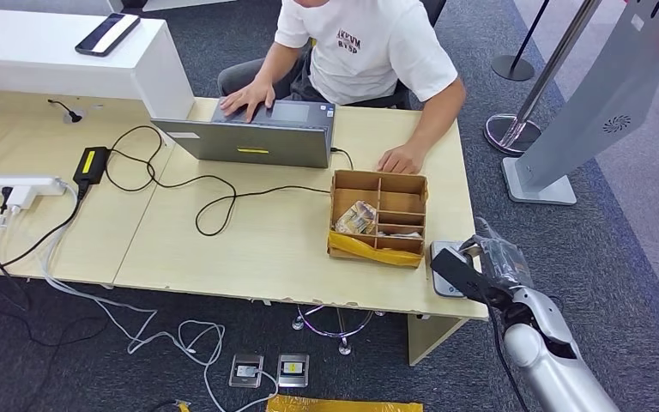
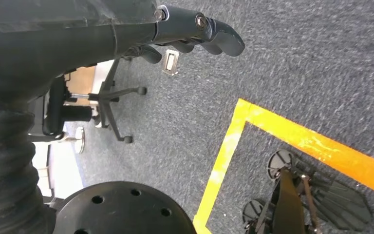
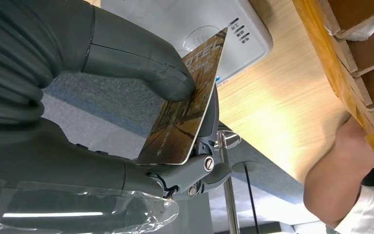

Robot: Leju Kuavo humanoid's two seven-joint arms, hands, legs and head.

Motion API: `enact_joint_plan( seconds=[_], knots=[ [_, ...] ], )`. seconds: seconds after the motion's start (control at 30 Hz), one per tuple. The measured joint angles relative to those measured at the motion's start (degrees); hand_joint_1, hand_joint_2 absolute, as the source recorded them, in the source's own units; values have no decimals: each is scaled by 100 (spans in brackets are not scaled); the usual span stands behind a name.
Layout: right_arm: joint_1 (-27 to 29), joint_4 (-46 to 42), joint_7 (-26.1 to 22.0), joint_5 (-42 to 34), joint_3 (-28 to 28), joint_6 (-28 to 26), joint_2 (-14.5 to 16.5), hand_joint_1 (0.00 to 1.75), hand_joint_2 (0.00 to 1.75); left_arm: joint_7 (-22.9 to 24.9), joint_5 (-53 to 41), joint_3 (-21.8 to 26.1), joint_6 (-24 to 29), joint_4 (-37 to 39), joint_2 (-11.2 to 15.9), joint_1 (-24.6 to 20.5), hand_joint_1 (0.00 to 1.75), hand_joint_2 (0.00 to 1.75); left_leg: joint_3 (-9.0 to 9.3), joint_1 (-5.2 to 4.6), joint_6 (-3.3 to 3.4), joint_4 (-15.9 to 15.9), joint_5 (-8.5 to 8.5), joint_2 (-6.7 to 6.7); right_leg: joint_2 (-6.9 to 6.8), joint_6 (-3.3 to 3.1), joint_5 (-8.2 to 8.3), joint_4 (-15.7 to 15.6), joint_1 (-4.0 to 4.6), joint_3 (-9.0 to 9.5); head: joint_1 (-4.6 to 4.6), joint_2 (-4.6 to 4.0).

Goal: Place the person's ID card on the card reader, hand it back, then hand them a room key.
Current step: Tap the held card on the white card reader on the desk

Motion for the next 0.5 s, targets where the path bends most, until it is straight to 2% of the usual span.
enact_joint_plan(
  seconds=[0.5],
  knots=[
    [-13, 81, -26, -3, 76, 28, 177, 175, 175, 64, 116, 22, 232, -2, -101, -1, 0, 175, 0, 0, 0, 0, 0, 1, 1, 0, 0, 0, 0, 0, -2, 1]
  ],
)
